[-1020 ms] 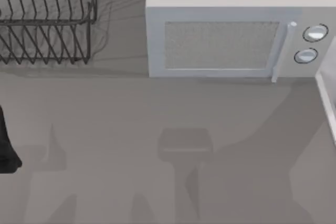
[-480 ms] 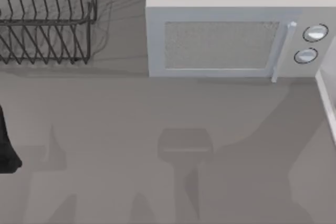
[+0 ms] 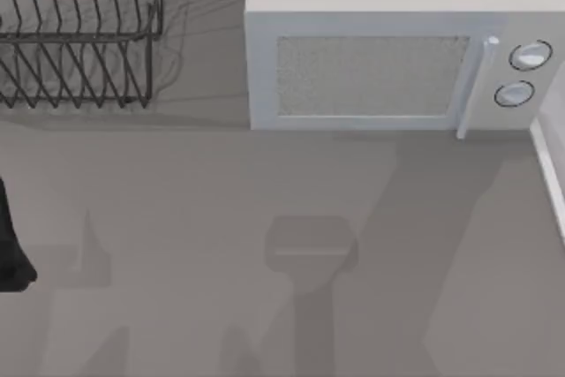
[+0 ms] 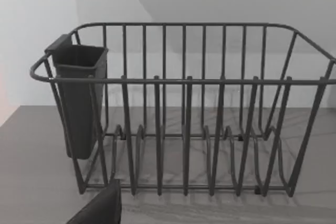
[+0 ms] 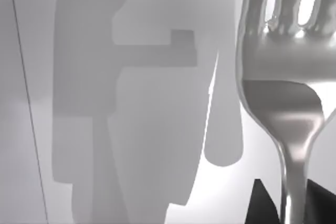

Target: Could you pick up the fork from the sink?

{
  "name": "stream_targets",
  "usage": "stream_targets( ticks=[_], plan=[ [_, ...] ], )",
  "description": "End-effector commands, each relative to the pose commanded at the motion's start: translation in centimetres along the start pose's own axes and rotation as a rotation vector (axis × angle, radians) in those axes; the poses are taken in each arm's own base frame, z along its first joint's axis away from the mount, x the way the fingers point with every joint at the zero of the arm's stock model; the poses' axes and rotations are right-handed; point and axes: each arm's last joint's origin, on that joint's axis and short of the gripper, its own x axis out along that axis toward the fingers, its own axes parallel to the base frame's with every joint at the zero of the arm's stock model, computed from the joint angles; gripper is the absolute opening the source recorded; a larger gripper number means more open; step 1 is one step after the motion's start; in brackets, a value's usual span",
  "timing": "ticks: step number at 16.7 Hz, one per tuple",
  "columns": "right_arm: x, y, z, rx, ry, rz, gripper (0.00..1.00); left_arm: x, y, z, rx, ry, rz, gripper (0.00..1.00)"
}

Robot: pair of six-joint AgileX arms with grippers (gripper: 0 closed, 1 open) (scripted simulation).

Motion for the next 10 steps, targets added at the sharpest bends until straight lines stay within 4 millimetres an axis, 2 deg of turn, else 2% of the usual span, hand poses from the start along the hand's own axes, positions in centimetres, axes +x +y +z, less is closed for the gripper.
stream_targets(
  ticks=[3, 8, 10],
  plan=[
    [-3.1, 0.1, -0.3, 0.000, -0.017, -0.004, 0.00, 0.0, 0.0, 0.0, 0.000, 0.000, 0.000, 1.00],
    [-3.1, 0.3, -0.3, 0.000, -0.017, -0.003, 0.00, 0.0, 0.0, 0.0, 0.000, 0.000, 0.000, 1.00],
    [-3.8, 1.3, -0.8, 0.006, -0.015, 0.004, 0.00, 0.0, 0.0, 0.0, 0.000, 0.000, 0.000, 1.00]
  ],
)
